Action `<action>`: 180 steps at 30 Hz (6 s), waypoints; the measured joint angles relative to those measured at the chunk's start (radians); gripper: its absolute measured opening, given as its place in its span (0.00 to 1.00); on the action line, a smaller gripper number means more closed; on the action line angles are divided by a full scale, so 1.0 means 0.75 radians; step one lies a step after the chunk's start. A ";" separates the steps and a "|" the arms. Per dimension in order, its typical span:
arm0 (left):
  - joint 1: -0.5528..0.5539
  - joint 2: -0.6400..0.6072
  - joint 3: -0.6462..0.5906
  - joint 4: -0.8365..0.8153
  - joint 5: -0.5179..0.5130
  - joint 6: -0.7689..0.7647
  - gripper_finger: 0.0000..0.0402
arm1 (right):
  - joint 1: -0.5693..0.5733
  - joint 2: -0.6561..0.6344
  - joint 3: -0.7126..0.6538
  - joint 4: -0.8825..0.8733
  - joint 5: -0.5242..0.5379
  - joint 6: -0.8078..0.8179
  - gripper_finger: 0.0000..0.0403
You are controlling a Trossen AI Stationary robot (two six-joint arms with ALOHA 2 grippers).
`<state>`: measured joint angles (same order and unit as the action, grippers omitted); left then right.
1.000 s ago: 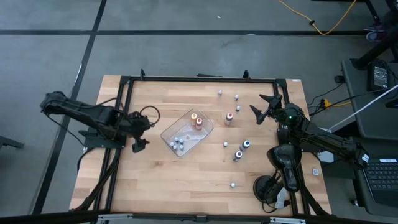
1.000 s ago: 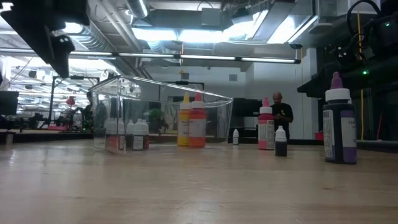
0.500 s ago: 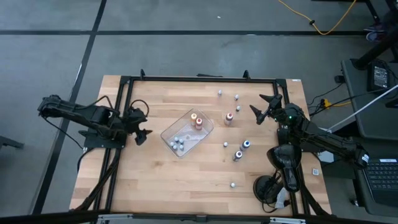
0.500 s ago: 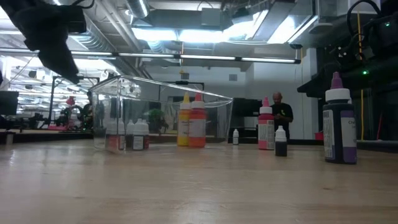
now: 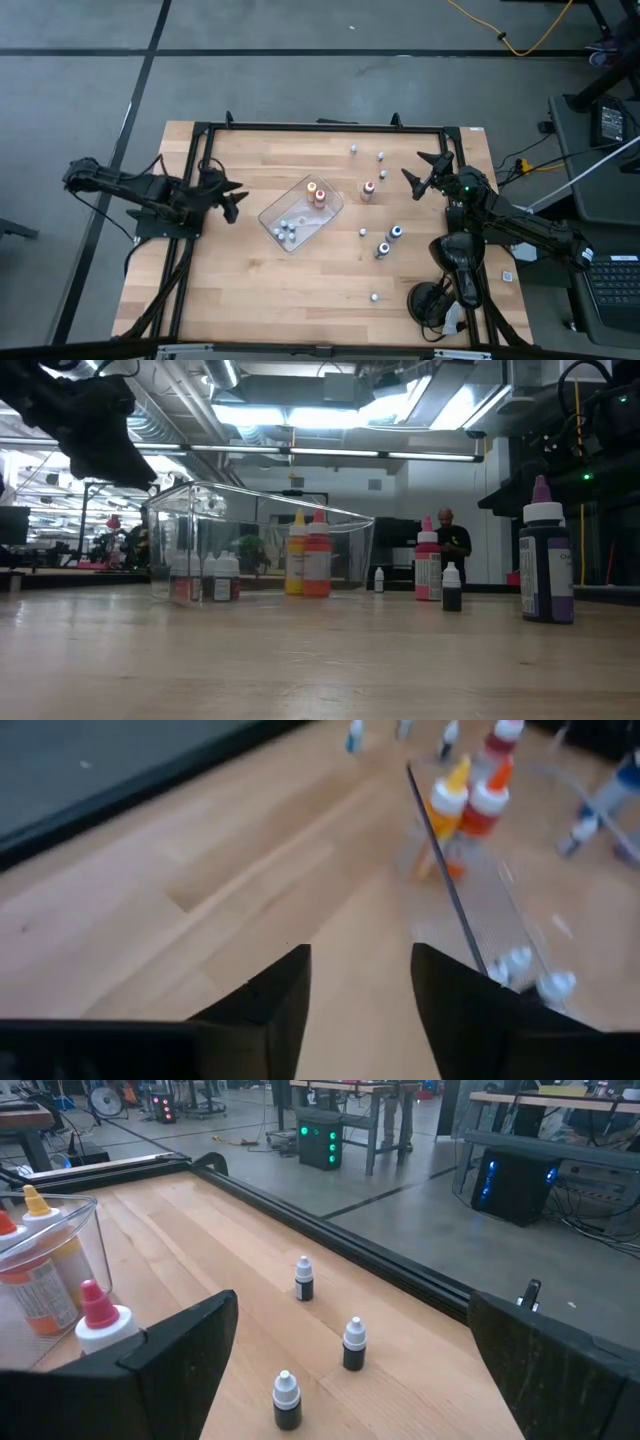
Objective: Pick & Place food coloring
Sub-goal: Put the top small black food coloring bottle into the transparent bin
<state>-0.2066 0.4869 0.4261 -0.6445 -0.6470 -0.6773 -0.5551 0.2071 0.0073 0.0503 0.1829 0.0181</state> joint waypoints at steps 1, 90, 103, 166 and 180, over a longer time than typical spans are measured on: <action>0.000 -0.015 -0.013 0.028 -0.022 0.018 0.40 | 0.000 0.000 0.000 0.000 0.000 0.000 0.98; 0.106 -0.649 -0.475 0.666 0.471 0.862 0.15 | 0.000 0.000 0.000 0.000 0.000 -0.001 0.98; 0.106 -0.649 -0.475 0.666 0.471 0.862 0.13 | 0.000 0.000 0.000 0.000 0.000 0.005 0.98; 0.106 -0.649 -0.475 0.666 0.471 0.862 0.14 | -0.041 1.879 1.822 -1.282 -0.038 0.768 0.76; 0.106 -0.649 -0.475 0.666 0.471 0.862 0.15 | -0.151 2.165 1.822 -1.306 -0.062 0.774 0.76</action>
<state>-0.1270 -0.0002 0.0700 -0.1448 -0.2939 -0.0307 -0.6681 1.8311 1.3735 -0.9291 0.1364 0.5983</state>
